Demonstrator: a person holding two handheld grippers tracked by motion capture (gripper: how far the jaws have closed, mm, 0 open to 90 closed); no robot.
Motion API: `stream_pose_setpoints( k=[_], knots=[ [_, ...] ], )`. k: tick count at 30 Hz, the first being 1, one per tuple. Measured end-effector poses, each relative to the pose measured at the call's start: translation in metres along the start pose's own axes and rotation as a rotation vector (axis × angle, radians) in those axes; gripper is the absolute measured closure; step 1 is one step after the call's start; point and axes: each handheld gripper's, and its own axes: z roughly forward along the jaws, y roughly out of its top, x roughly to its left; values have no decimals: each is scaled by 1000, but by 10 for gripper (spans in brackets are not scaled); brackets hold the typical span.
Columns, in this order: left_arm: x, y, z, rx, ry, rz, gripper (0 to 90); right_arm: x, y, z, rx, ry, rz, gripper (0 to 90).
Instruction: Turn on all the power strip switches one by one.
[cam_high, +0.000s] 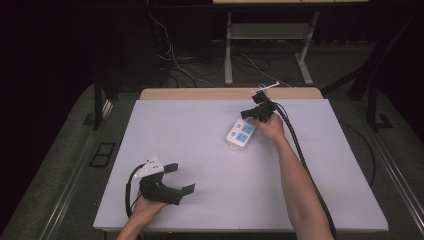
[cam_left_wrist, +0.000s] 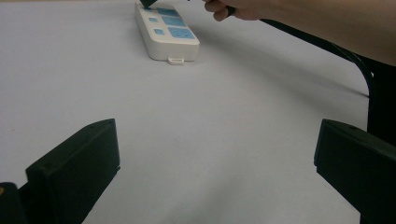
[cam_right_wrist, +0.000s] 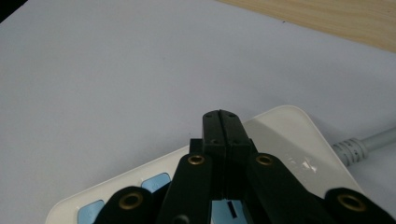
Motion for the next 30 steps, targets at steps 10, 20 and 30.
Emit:
stream_pose_setpoints(
  k=[10, 20, 30],
  knots=[
    [1, 0, 2, 7, -1, -3, 0, -11, -7, -8, -10, 3, 28, 900],
    [1, 0, 1, 3, 2, -5, 0, -6, -4, -6, -9, 17, 10, 900],
    [1, 0, 2, 6, 2, -1, 0, -6, -4, -4, -14, 12, 1, 900]
  ],
)
